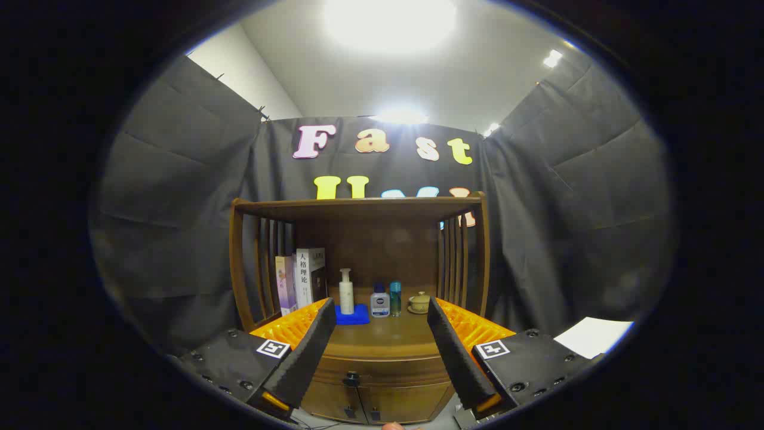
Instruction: Pull open the drawer, take out the items inside it, and place them on the countertop above the cabinet.
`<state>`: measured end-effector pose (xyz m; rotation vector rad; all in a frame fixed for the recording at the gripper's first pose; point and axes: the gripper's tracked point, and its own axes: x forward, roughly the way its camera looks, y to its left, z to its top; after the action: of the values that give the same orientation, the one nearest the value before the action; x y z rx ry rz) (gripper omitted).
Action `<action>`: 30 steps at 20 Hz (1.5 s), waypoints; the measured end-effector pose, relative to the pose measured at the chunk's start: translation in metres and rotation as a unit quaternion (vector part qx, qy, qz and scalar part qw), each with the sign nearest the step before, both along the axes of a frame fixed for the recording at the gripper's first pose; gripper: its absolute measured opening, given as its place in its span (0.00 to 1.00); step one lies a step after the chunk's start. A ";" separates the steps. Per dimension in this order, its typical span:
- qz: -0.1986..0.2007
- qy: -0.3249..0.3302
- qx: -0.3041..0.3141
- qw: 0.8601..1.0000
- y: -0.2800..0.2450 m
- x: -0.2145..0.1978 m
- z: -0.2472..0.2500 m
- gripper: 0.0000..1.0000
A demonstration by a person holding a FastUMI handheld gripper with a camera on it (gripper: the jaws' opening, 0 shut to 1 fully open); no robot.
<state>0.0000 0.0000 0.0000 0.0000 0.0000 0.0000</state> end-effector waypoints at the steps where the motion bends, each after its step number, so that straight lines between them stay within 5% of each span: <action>1: -0.009 0.003 0.004 1.000 -0.004 0.000 -0.003 0.97; 7: -0.005 0.043 -0.056 0.998 -0.001 -0.004 -0.046 0.97; 17: 0.060 0.067 -0.042 0.995 0.045 -0.002 -0.073 0.97; 30: 0.063 0.099 -0.007 0.993 0.056 0.034 -0.139 0.97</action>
<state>0.0341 0.0564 -0.1386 -0.0145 0.1975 0.1267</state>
